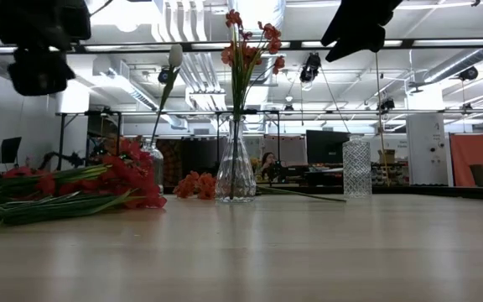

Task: Sort flowers into vase by color
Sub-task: Put the middle red flowers into the top right transparent vase

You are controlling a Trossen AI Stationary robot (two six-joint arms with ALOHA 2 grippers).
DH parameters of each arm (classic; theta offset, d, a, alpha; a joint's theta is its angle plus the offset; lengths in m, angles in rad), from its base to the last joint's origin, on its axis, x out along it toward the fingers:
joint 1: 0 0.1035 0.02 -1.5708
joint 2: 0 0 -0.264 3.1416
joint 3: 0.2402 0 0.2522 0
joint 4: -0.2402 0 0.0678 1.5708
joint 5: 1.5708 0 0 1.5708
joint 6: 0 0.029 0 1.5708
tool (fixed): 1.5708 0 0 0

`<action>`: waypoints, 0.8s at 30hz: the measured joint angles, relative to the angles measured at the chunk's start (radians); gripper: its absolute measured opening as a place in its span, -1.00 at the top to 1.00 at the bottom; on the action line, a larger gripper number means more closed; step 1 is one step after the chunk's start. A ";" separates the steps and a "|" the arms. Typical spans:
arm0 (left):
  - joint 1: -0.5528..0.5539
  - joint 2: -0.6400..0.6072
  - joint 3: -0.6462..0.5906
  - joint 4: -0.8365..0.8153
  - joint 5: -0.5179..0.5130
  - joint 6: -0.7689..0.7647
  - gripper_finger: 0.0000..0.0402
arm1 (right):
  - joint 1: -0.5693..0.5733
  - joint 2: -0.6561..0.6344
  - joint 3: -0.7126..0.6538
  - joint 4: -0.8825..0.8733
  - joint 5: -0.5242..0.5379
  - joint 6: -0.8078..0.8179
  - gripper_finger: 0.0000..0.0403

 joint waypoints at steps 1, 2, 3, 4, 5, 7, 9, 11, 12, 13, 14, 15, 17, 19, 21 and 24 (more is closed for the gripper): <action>-0.041 0.011 0.006 -0.005 -0.022 -0.037 0.27 | 0.000 0.000 0.003 0.001 0.000 0.004 -0.21; -0.079 0.023 0.010 -0.014 -0.047 -0.071 0.27 | 0.000 0.000 0.004 -0.001 0.000 0.009 -0.21; -0.116 0.035 0.011 -0.022 -0.073 -0.101 0.27 | 0.000 0.000 0.007 -0.013 0.000 0.019 -0.21; -0.149 0.049 0.014 -0.026 -0.093 -0.127 0.27 | 0.000 0.000 0.011 -0.030 0.000 0.031 -0.21; -0.178 0.065 0.019 -0.025 -0.110 -0.148 0.27 | 0.000 0.000 0.014 -0.051 0.000 0.043 -0.21; -0.226 0.097 0.028 -0.022 -0.129 -0.191 0.27 | 0.000 0.000 0.018 -0.086 -0.001 0.071 -0.21; -0.269 0.137 0.034 -0.022 -0.140 -0.236 0.27 | 0.000 0.000 0.018 -0.133 -0.008 0.107 -0.21; -0.309 0.181 0.040 -0.022 -0.143 -0.265 0.27 | 0.002 0.000 0.016 -0.189 -0.017 0.143 -0.21; -0.324 0.203 0.042 -0.022 -0.143 -0.278 0.27 | 0.006 0.001 0.014 -0.213 -0.018 0.165 -0.21; -0.336 0.224 0.043 -0.022 -0.142 -0.295 0.27 | 0.011 0.001 0.010 -0.233 -0.019 0.182 -0.21; -0.344 0.245 0.044 -0.029 -0.143 -0.321 0.27 | 0.017 0.002 0.003 -0.251 -0.020 0.199 -0.21; -0.350 0.265 0.045 -0.045 -0.143 -0.352 0.27 | 0.024 0.002 -0.004 -0.264 -0.020 0.219 -0.21; -0.353 0.309 0.054 -0.093 -0.142 -0.409 0.27 | 0.041 0.002 -0.018 -0.271 -0.019 0.253 -0.21; -0.353 0.361 0.071 -0.161 -0.143 -0.431 0.27 | 0.064 0.002 -0.033 -0.271 -0.018 0.279 -0.21; -0.350 0.417 0.093 -0.239 -0.147 -0.433 0.27 | 0.087 0.003 -0.050 -0.257 -0.016 0.298 -0.21; -0.345 0.498 0.134 -0.332 -0.168 -0.433 0.27 | 0.115 0.003 -0.071 -0.213 -0.016 0.323 -0.21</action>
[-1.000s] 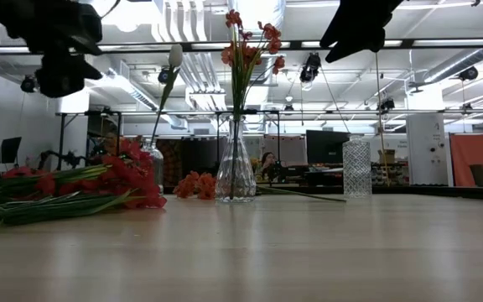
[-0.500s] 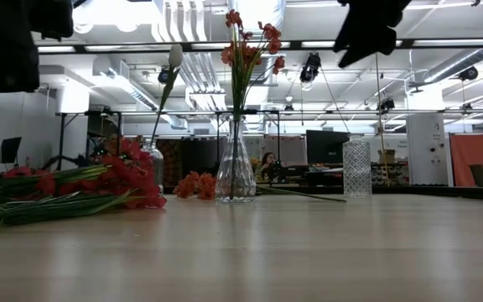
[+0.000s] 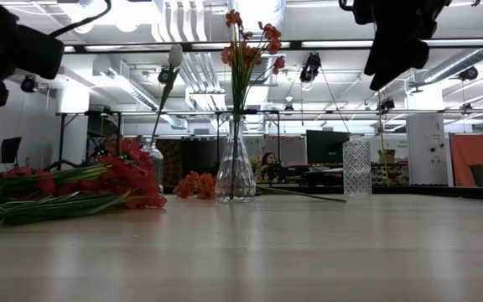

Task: Sort flowers into vase by color
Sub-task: Put the middle red flowers into the top right transparent vase

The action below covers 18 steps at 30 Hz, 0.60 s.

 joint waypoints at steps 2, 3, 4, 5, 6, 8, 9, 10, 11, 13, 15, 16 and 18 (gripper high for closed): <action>0.001 0.048 0.027 -0.025 -0.022 0.000 0.27 | 0.018 0.000 -0.006 0.007 0.000 0.026 -0.21; 0.001 0.070 0.038 -0.026 -0.025 0.000 0.27 | 0.027 0.000 -0.006 0.013 0.001 0.034 -0.21; 0.001 0.090 0.048 -0.027 -0.025 0.001 0.27 | 0.036 0.000 -0.006 0.020 0.001 0.043 -0.21; 0.000 0.111 0.056 -0.028 -0.025 0.001 0.27 | 0.044 0.000 -0.006 0.024 0.001 0.049 -0.21; 0.001 0.130 0.061 -0.030 -0.025 0.003 0.26 | 0.051 0.000 -0.006 0.029 0.001 0.053 -0.21; 0.000 0.163 0.067 -0.035 -0.026 0.008 0.24 | 0.063 0.000 -0.006 0.056 0.001 0.056 -0.21; 0.000 0.178 0.068 -0.042 -0.028 0.009 0.22 | 0.068 0.000 -0.006 0.065 0.001 0.057 -0.21; 0.000 0.194 0.067 -0.050 -0.032 0.009 0.19 | 0.073 0.000 -0.006 0.071 0.001 0.057 -0.21; 0.001 0.207 0.063 -0.051 -0.033 0.009 0.16 | 0.077 0.000 -0.006 0.078 0.001 0.057 -0.21; 0.002 0.236 0.058 -0.053 -0.044 0.009 0.10 | 0.085 0.000 -0.006 0.088 0.001 0.057 -0.21; 0.002 0.267 0.056 -0.058 -0.066 0.010 0.04 | 0.090 0.000 -0.006 0.098 0.001 0.057 -0.21; 0.002 0.281 0.056 -0.059 -0.072 0.010 0.02 | 0.091 0.000 -0.006 0.101 0.001 0.057 -0.21; 0.002 0.309 0.056 -0.057 -0.074 0.011 0.00 | 0.093 0.000 -0.006 0.100 0.001 0.060 -0.21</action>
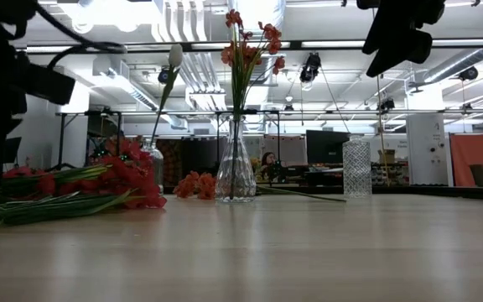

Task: Sort flowers into vase by color
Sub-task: Put the middle red flowers into the top right transparent vase

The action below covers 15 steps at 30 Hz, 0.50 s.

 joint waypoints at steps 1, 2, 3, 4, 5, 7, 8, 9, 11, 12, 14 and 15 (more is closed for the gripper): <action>0.000 0.013 0.000 0.000 0.000 0.000 -0.01 | 0.000 0.000 0.000 0.000 0.000 0.001 -0.21; 0.000 0.025 0.000 0.000 0.001 0.000 -0.01 | 0.000 0.000 0.000 0.000 0.000 0.001 -0.21; 0.000 0.035 0.001 0.000 0.002 0.000 -0.01 | 0.000 0.000 0.000 0.000 0.000 0.001 -0.21; 0.000 0.043 0.001 0.001 0.002 0.000 0.01 | 0.000 0.000 0.000 0.001 0.000 0.001 -0.21; 0.000 0.052 0.001 0.001 0.003 0.000 0.03 | 0.000 0.000 0.000 0.000 0.001 0.001 -0.21; 0.000 0.067 0.001 0.002 0.005 0.000 0.10 | 0.000 0.000 0.000 0.001 0.001 0.001 -0.21; 0.000 0.072 0.001 0.004 0.005 0.000 0.14 | 0.000 0.000 0.000 0.001 0.001 0.001 -0.21; 0.000 0.076 0.001 0.005 0.006 -0.003 0.19 | 0.000 0.000 0.000 0.001 0.001 0.001 -0.21; 0.000 0.081 0.001 0.006 0.006 -0.009 0.30 | -0.001 0.000 0.000 0.002 0.002 0.001 -0.21; 0.000 0.082 0.001 0.006 0.006 -0.010 0.36 | -0.001 0.000 0.000 0.003 0.002 0.001 -0.21; 0.000 0.083 0.001 0.007 0.006 -0.011 0.48 | -0.001 0.000 0.000 0.004 0.002 0.001 -0.21; 0.000 0.083 0.001 0.007 0.006 -0.011 0.55 | -0.001 0.000 0.000 0.004 0.002 0.001 -0.21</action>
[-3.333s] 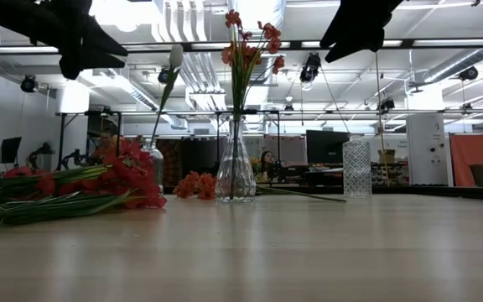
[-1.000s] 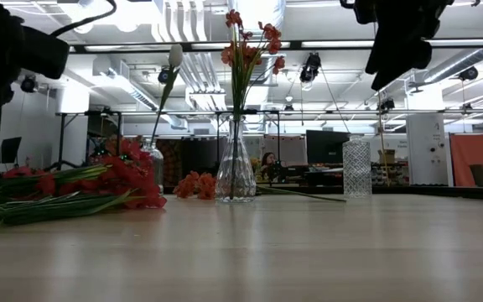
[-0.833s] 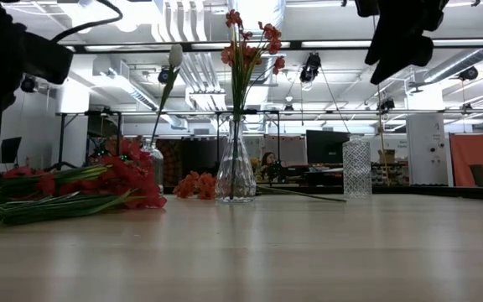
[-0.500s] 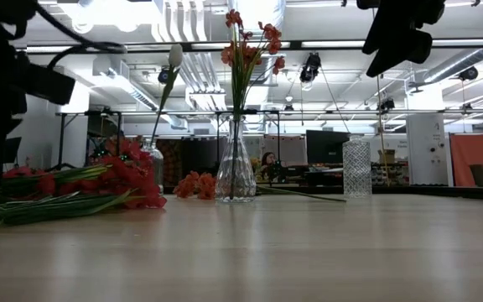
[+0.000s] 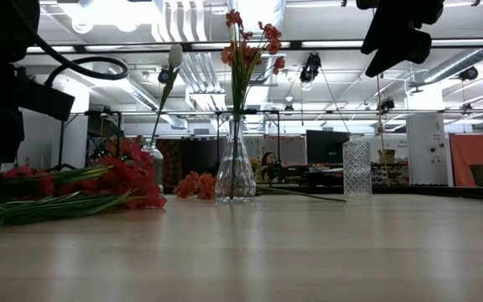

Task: Sort flowers into vase by color
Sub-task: Put the middle red flowers into the top right transparent vase

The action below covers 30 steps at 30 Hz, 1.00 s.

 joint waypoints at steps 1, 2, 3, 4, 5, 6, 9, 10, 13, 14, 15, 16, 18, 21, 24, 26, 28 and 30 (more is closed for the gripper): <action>0.000 -0.002 0.000 0.000 0.000 0.000 0.61 | 0.000 0.000 0.000 0.000 0.000 0.000 -0.21; -0.001 -0.005 0.000 0.000 0.000 0.000 0.67 | 0.000 0.000 0.000 0.000 0.000 0.000 -0.21; -0.001 -0.009 0.000 0.000 0.000 -0.001 0.73 | 0.000 0.000 0.000 0.001 0.000 0.000 -0.21; -0.001 -0.014 0.000 0.000 0.001 -0.001 0.79 | 0.000 0.000 0.000 0.001 0.000 0.000 -0.21; -0.002 -0.019 0.000 0.000 0.002 0.000 0.85 | 0.000 0.000 0.000 0.003 0.000 0.000 -0.21; -0.002 -0.026 0.000 0.000 0.004 0.000 0.91 | 0.000 0.000 0.000 0.005 0.000 0.000 -0.21; -0.006 -0.059 0.000 -0.012 0.005 0.000 0.97 | 0.000 0.000 0.000 0.008 0.000 0.000 -0.21; -0.009 -0.071 0.000 -0.017 0.005 0.000 0.97 | 0.000 0.000 0.000 0.008 0.000 0.000 -0.21; -0.017 -0.122 0.000 -0.029 0.007 -0.008 0.96 | 0.000 0.000 0.000 0.010 0.000 0.000 -0.21; -0.021 -0.140 0.000 -0.033 0.007 -0.013 0.97 | 0.000 0.000 0.000 0.012 0.000 -0.001 -0.21; -0.024 -0.160 0.000 -0.034 0.006 -0.016 0.97 | 0.000 0.000 0.000 0.013 0.000 -0.001 -0.21; -0.029 -0.182 0.000 -0.033 -0.001 -0.016 0.98 | 0.000 0.000 0.000 0.014 0.000 -0.002 -0.21; -0.042 -0.223 0.005 -0.039 -0.018 -0.016 0.99 | 0.000 0.000 0.000 0.015 0.000 -0.003 -0.21; -0.065 -0.285 0.040 -0.059 -0.066 -0.016 0.99 | 0.000 0.000 0.000 0.015 0.000 -0.003 -0.21; -0.090 -0.332 0.099 -0.127 -0.179 -0.021 0.99 | 0.000 0.000 0.000 0.015 0.000 -0.004 -0.21; -0.105 -0.356 0.150 -0.154 -0.275 -0.017 0.99 | 0.000 0.000 0.000 0.015 0.002 -0.009 -0.21; -0.123 -0.370 0.200 -0.168 -0.357 0.009 0.99 | 0.002 0.000 0.000 0.016 0.014 -0.013 -0.21; -0.147 -0.374 0.243 -0.164 -0.432 0.067 0.99 | 0.010 0.000 0.000 0.020 0.033 -0.019 -0.21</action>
